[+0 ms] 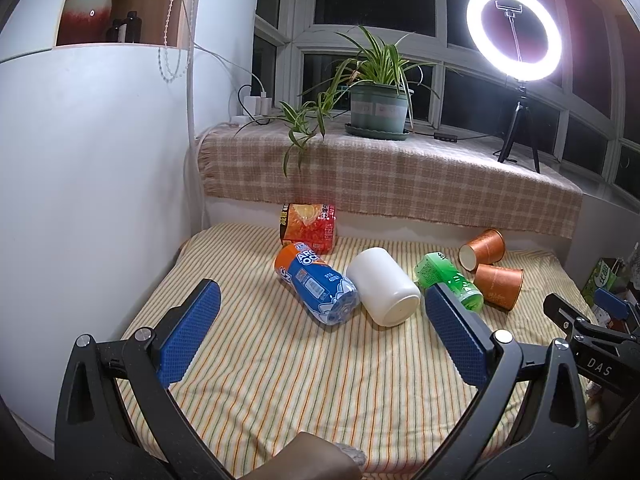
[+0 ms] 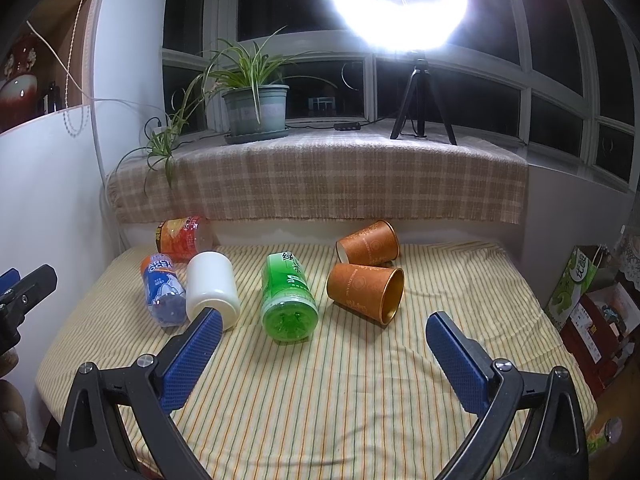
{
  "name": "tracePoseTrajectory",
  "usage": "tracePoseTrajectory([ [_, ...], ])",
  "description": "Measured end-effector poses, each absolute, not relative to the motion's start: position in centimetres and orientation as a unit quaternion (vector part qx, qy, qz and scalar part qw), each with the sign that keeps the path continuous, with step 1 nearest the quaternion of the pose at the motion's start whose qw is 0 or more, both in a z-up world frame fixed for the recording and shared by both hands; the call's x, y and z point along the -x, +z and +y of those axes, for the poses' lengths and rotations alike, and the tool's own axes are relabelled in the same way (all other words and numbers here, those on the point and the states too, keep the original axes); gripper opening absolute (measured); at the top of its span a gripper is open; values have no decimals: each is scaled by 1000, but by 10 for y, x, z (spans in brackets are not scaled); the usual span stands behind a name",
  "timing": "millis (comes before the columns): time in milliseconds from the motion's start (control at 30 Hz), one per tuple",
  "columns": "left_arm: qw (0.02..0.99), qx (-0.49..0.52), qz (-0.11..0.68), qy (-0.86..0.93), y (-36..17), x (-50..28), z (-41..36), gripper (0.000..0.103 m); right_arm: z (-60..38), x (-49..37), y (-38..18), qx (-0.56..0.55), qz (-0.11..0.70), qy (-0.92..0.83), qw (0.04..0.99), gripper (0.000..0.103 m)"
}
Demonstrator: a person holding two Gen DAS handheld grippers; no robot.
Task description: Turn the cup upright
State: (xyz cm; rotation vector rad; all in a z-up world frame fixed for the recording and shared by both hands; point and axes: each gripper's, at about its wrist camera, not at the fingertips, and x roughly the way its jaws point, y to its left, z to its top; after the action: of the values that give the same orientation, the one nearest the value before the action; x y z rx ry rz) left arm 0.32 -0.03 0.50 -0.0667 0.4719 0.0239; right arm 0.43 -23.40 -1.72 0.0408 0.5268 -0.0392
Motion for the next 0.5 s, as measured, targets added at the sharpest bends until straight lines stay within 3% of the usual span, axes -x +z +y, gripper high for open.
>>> tracePoseTrajectory([
  [500,972,33,233,12,7,-3,0,103,-234,-3,-20,-22,262,-19,965,103],
])
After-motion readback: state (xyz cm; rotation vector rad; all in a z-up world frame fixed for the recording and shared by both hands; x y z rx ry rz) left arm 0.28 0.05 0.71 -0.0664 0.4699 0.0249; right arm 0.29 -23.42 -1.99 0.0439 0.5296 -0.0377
